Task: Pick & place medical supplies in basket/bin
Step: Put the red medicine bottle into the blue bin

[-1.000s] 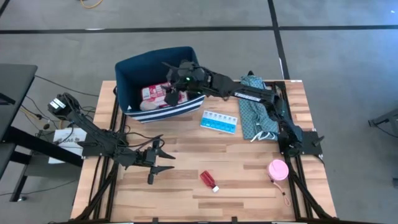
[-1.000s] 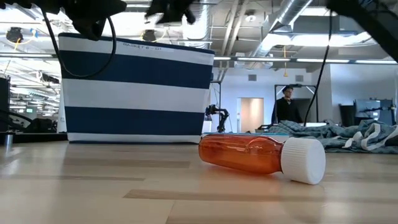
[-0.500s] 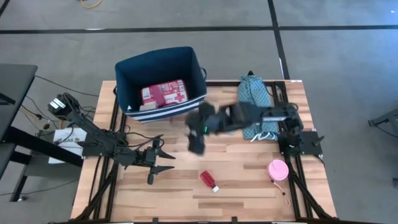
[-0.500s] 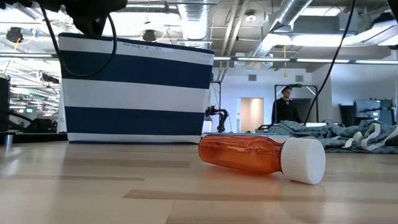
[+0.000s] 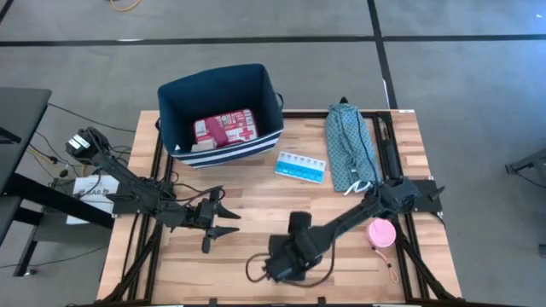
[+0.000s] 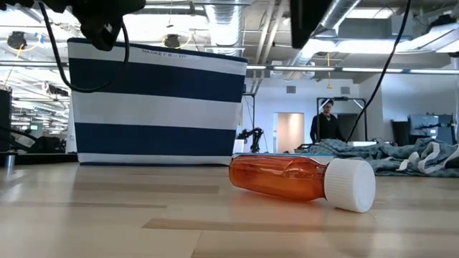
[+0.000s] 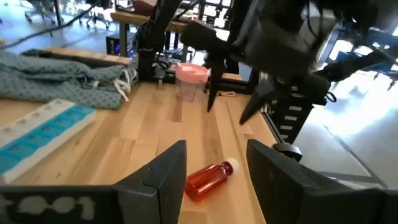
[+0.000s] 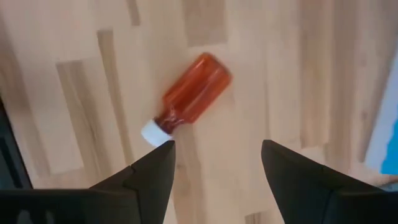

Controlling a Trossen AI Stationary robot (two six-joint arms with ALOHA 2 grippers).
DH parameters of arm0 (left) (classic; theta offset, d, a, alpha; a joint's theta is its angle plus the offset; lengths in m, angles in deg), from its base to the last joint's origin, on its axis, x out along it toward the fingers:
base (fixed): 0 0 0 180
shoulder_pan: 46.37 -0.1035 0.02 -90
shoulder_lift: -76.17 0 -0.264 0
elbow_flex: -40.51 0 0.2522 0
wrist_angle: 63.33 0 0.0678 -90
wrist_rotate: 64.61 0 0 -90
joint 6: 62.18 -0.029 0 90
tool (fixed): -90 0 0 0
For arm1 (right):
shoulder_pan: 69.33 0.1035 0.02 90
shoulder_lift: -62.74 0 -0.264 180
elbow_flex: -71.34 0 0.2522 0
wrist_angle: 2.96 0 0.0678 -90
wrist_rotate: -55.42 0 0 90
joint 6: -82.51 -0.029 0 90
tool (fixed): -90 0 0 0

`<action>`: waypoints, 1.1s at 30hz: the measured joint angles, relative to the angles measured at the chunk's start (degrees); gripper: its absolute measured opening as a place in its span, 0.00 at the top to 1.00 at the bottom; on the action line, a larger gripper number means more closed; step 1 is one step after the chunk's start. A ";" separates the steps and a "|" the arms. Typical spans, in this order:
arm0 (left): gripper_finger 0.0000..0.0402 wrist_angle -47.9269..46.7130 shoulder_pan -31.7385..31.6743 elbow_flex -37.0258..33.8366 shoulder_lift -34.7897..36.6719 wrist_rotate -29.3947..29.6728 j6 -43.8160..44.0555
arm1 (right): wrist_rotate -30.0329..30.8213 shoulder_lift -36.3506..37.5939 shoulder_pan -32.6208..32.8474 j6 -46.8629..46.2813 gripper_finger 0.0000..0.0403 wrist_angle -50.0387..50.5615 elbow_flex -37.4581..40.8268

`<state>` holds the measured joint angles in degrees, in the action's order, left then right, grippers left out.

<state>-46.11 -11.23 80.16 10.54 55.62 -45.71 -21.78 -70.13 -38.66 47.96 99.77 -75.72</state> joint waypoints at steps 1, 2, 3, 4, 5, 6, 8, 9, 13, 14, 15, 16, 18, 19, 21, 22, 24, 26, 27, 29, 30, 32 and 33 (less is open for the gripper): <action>0.61 -0.32 0.01 -0.02 -0.04 0.03 0.84 | -0.04 -0.56 0.29 -0.02 0.42 0.12 -0.01; 0.61 -0.39 0.11 -0.02 -0.06 0.03 1.55 | -0.12 -1.06 0.53 -0.02 0.42 0.46 -0.05; 0.61 -0.39 0.13 -0.02 -0.06 0.03 2.22 | -0.36 -1.43 0.75 0.00 0.42 0.77 -0.09; 0.61 -0.47 0.13 -0.02 -0.06 0.03 2.69 | -0.67 -1.91 0.77 -0.06 0.42 0.91 -0.09; 0.61 -0.64 0.13 -0.02 -0.06 0.04 2.90 | -0.94 -2.37 0.78 -0.24 0.42 0.91 -0.09; 0.61 -0.70 0.13 -0.02 -0.06 0.05 2.96 | -0.94 -2.57 0.75 -0.54 0.42 0.99 -0.05; 0.61 -0.70 0.13 -0.02 -0.06 0.05 2.96 | -0.82 -2.48 0.75 -0.82 0.42 1.16 -0.03; 0.61 -0.73 0.15 -0.02 -0.06 0.05 2.96 | -0.55 -2.15 0.73 -0.95 0.42 1.01 -0.13; 0.61 -2.48 0.15 -0.02 -0.06 0.06 2.95 | 3.38 -0.01 0.71 -0.03 0.42 1.01 -0.13; 0.61 -3.05 0.15 -0.02 -0.06 0.05 2.94 | 4.69 0.48 0.75 0.09 0.42 1.13 -0.11; 0.61 -3.55 0.15 -0.02 -0.06 0.08 2.94 | 5.97 1.00 0.74 0.35 0.42 1.00 -0.11; 0.61 -4.13 0.15 -0.02 -0.06 0.06 2.97 | 7.97 1.70 0.71 0.96 0.42 1.01 -0.11; 0.61 -5.26 0.13 -0.02 -0.08 -0.15 3.52 | 12.61 2.82 0.73 2.04 0.42 1.01 -0.12; 0.61 -5.52 0.14 -0.02 -0.08 -0.54 3.67 | 13.90 3.27 0.71 2.81 0.42 1.03 -0.13; 0.61 -5.85 0.15 -0.02 -0.08 -1.26 3.68 | 14.14 3.96 0.65 3.83 0.42 1.02 -0.13; 0.61 -6.03 0.15 -0.02 -0.08 -1.41 3.71 | 14.14 4.24 0.65 4.29 0.42 1.02 -0.13; 0.61 -5.92 0.15 -0.02 -0.08 -1.43 3.71 | 14.14 4.92 0.72 4.93 0.42 1.02 -0.11; 0.61 -5.90 0.15 -0.02 -0.08 -1.43 3.71 | 14.11 5.69 1.15 5.17 0.42 1.04 -0.11; 0.61 -5.89 0.15 -0.02 -0.08 -1.43 3.71 | 14.05 6.11 1.36 5.88 0.42 1.03 -0.11; 0.61 -5.90 0.15 -0.02 -0.08 -1.43 3.72 | 14.01 7.18 2.02 6.90 0.42 1.04 -0.11; 0.61 -5.88 0.15 -0.02 -0.08 -1.44 3.73 | 14.05 7.96 2.36 6.97 0.42 1.02 -0.09; 0.61 -5.88 0.15 -0.02 -0.08 -1.48 3.79 | 14.94 9.77 2.95 6.34 0.42 1.04 -0.11; 0.61 -5.88 0.15 -0.02 -0.08 -1.50 3.89 | 15.86 10.69 3.28 6.29 0.42 1.03 -0.09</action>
<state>-51.99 -11.08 80.13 10.46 54.12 -41.81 -5.92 -59.44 -35.38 54.26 100.80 -75.81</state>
